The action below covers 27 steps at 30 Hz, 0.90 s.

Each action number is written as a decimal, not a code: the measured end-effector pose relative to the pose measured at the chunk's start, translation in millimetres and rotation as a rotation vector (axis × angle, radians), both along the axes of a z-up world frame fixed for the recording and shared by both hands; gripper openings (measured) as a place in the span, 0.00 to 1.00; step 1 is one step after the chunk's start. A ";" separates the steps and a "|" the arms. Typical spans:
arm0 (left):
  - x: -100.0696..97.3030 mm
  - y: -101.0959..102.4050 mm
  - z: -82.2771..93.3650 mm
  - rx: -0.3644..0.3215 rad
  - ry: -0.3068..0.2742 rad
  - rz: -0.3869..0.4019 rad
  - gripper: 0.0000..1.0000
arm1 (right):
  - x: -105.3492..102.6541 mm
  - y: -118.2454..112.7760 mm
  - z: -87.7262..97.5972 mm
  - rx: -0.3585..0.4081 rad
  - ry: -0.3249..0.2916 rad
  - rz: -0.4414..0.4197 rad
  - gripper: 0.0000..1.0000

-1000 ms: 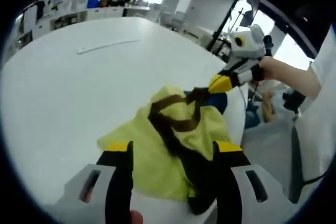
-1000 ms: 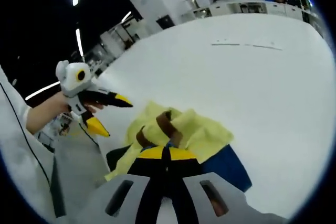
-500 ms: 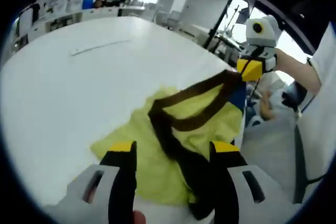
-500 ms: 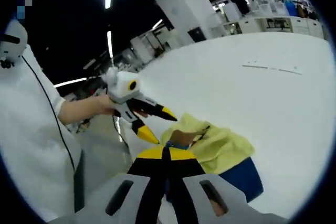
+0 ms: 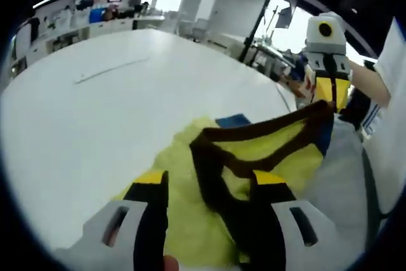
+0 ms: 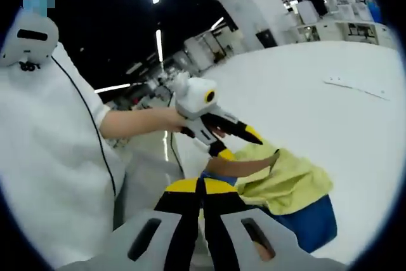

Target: Fold the garment on the visible template until the final outline fits inside the template.

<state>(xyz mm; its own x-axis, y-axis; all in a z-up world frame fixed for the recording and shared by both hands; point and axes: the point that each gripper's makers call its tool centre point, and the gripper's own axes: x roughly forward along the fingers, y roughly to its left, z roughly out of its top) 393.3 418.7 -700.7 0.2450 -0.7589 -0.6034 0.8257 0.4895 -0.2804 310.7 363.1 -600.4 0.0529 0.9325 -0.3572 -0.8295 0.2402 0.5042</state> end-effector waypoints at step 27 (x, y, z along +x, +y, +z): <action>17.2 -35.4 -10.6 -0.129 0.138 -0.120 0.17 | -12.9 1.3 6.7 0.027 0.011 0.046 0.01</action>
